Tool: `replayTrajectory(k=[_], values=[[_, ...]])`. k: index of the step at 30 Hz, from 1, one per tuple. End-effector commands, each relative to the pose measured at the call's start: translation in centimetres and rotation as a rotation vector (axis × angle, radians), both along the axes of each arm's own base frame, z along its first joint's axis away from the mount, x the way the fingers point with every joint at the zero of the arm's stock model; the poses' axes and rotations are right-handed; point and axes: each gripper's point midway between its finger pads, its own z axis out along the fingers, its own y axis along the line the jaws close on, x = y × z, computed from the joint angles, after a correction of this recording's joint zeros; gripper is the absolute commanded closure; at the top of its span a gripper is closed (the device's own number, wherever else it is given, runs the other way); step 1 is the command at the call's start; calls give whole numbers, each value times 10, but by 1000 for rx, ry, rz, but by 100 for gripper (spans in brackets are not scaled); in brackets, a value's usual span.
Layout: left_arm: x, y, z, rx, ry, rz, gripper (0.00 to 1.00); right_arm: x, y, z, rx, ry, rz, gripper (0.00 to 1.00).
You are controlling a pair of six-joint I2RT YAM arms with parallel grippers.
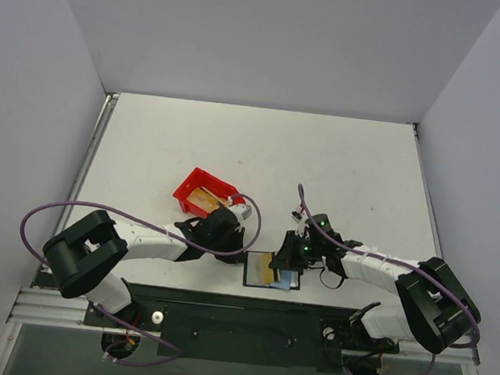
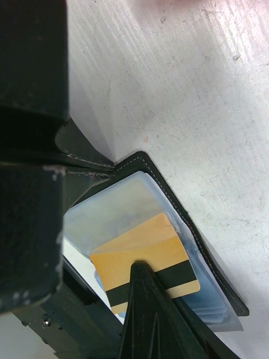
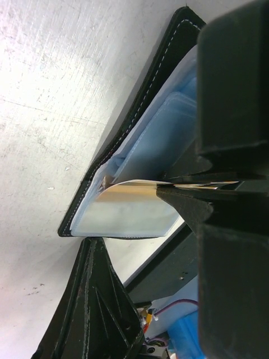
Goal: Put the credit cards into the card holder
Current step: Insert the credit card into the card holder.
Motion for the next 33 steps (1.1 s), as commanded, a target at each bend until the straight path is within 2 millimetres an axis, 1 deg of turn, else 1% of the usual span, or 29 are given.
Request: replayTrajectory(k=[1,10,33], values=[[4,-3,1,-12,-16,-8,100,5,-31,-25,-190,-51,-48,100],[4,-4,0,-16,-14,-12,100,7,-38,-23,-224,-73,-52,100],[5,-6,0,-19,-14,-12,100,5,-41,-24,-269,-64,9,100]])
